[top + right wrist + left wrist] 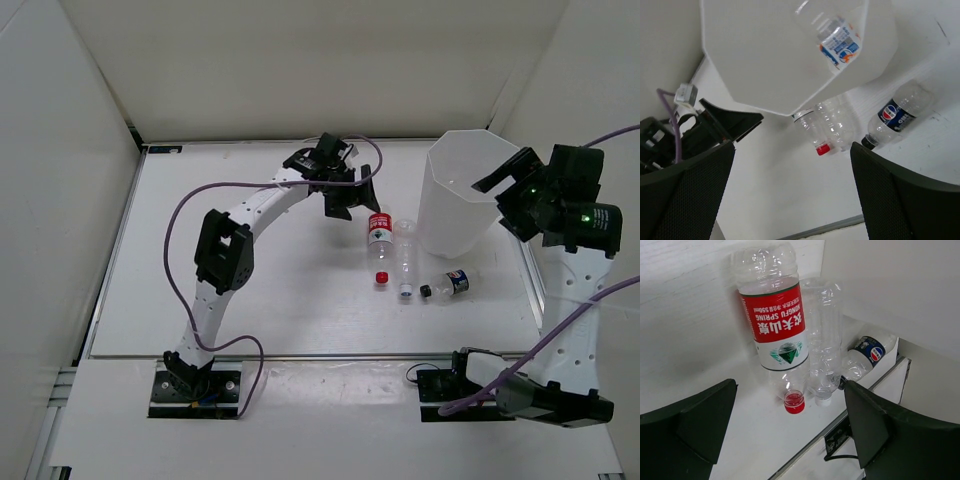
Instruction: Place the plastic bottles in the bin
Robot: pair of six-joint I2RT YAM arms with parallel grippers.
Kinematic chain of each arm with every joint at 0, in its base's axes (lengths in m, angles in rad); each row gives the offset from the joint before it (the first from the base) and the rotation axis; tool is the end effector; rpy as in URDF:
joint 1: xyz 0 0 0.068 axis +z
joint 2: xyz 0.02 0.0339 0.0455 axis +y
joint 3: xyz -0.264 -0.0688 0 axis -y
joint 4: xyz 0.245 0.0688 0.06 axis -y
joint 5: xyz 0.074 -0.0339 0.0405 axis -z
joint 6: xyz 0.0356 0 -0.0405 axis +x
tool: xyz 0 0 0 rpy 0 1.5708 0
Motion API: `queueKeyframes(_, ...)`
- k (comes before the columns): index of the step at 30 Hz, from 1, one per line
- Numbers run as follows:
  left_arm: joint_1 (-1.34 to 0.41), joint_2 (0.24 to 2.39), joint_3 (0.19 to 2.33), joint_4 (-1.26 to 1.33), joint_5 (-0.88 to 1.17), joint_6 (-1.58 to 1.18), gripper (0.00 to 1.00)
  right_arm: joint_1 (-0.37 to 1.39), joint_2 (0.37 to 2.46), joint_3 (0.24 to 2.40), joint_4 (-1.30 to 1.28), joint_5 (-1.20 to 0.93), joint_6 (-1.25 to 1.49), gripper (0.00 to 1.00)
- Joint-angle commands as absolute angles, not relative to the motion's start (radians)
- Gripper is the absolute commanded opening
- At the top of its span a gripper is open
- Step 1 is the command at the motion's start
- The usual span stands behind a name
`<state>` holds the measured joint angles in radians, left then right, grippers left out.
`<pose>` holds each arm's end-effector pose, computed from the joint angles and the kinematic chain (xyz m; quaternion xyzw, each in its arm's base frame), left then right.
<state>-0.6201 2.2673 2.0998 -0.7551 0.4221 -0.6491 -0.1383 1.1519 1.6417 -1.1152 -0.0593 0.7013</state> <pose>0.4027 -0.3055 0.2494 0.0533 0.9278 -0.3445 0.1330 0.1879 -0.0240 0.4588 0.3504 0.8182 0.1518 0.4298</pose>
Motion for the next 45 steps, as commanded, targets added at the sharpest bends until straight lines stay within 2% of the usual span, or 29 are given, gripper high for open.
queueKeyframes(1,-0.603,2.205,2.077,-0.802,0.367,-0.629,1.00,-0.166,1.093,1.562,-1.166,0.020,0.788,1.00)
queueKeyframes(8,-0.563,1.985,1.953,-1.001,0.115,-0.629,1.00,-0.228,0.931,1.320,-1.219,-0.067,0.909,1.00)
queueKeyframes(15,-0.479,1.803,1.842,-1.049,0.089,-0.658,1.00,-0.239,0.922,1.142,-1.290,-0.035,1.025,1.00)
queueKeyframes(19,-0.430,1.703,1.746,-1.040,0.112,-0.658,1.00,-0.248,1.018,0.938,-1.143,-0.037,1.032,1.00)
queueKeyframes(23,-0.385,1.645,1.687,-1.040,0.156,-0.658,1.00,-0.249,1.113,0.839,-1.013,-0.037,1.032,1.00)
queueKeyframes(35,-0.385,1.618,1.622,-1.031,0.156,-0.612,1.00,-0.249,1.339,0.828,-0.756,0.017,0.923,1.00)
queueKeyframes(38,-0.385,1.618,1.597,-1.031,0.156,-0.612,1.00,-0.249,1.484,0.857,-0.747,0.017,0.911,1.00)
queueKeyframes(41,-0.385,1.609,1.588,-1.031,0.156,-0.612,1.00,-0.249,1.572,0.880,-0.747,0.005,0.873,0.91)
queueKeyframes(43,-0.385,1.609,1.588,-1.031,0.156,-0.612,1.00,-0.249,1.598,0.881,-0.772,0.005,0.864,0.69)
queueKeyframes(44,-0.385,1.609,1.588,-1.031,0.146,-0.612,1.00,-0.249,1.562,0.881,-0.787,-0.008,0.864,0.54)
queueKeyframes(45,-0.385,1.609,1.588,-1.031,0.146,-0.612,1.00,-0.249,1.534,0.870,-0.805,-0.020,0.864,0.49)
